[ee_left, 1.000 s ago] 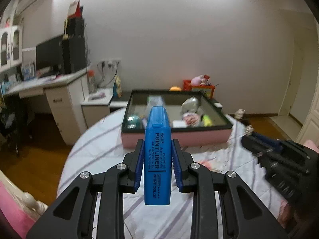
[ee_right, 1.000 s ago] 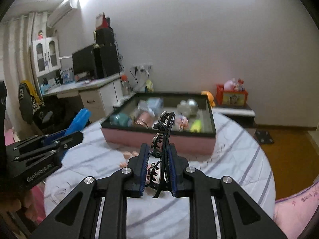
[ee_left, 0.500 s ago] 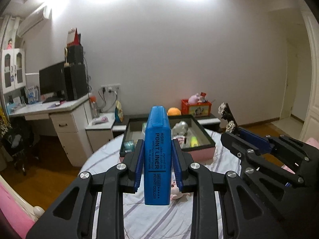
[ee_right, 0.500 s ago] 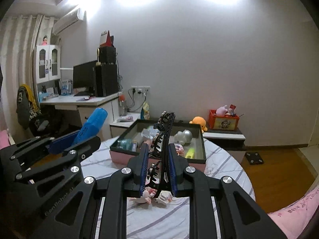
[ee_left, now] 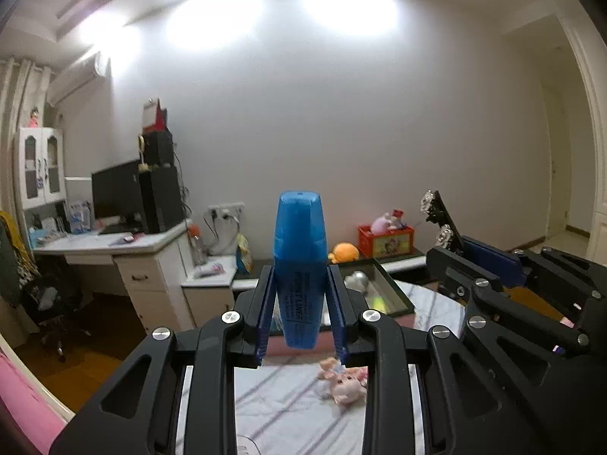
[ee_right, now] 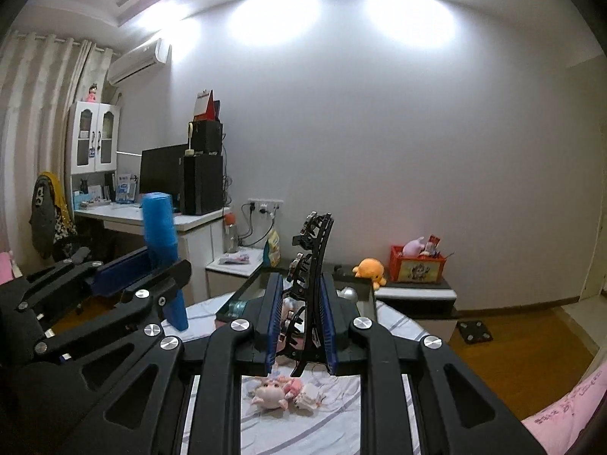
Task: Organize rigid objects
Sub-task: 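Lift the highlighter and hair clip and carry them over the pink box, then lower both items into the pink box and open both grippers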
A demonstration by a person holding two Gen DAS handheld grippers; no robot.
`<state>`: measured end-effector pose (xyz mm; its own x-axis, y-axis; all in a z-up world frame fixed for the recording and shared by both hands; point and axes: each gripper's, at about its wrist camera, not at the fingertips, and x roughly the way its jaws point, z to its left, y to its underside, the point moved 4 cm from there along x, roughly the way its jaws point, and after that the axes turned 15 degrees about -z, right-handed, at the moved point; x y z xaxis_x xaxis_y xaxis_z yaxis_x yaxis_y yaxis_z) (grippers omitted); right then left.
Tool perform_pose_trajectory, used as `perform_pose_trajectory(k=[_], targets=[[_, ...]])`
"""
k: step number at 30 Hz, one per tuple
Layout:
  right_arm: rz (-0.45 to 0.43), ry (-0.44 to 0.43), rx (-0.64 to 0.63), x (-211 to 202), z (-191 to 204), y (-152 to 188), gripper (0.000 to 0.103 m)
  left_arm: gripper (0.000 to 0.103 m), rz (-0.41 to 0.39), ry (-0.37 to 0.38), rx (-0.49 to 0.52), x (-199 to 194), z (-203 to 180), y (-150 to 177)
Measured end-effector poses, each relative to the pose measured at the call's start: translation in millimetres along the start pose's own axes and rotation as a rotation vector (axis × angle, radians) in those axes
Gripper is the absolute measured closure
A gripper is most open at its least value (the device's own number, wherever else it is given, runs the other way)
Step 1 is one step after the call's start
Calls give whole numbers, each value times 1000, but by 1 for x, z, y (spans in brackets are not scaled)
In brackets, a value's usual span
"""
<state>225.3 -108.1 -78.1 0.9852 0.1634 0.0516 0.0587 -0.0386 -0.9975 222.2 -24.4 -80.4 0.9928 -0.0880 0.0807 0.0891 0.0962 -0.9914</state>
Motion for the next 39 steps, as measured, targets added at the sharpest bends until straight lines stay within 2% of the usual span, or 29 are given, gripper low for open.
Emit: perform_pose_trajectory(k=[4, 12, 17, 22, 27, 32, 39], targets=[[-31, -3, -11, 2, 4, -8, 83, 76, -28, -24, 16, 1, 3, -7], [-36, -8, -22, 22, 4, -12, 83, 76, -47, -41, 37, 19, 0, -10], [-29, -2, -23, 40, -2, -4, 83, 76, -35, -37, 49, 49, -4, -4], [1, 5, -28, 74, -12, 7, 83, 76, -11, -35, 73, 88, -7, 7], [44, 9, -34, 116, -20, 21, 83, 76, 34, -31, 99, 132, -15, 26], [118, 13, -34, 163, -29, 45, 83, 76, 110, -25, 119, 187, -16, 53], [248, -1, -32, 211, -34, 88, 83, 76, 267, -12, 134, 249, -14, 110]])
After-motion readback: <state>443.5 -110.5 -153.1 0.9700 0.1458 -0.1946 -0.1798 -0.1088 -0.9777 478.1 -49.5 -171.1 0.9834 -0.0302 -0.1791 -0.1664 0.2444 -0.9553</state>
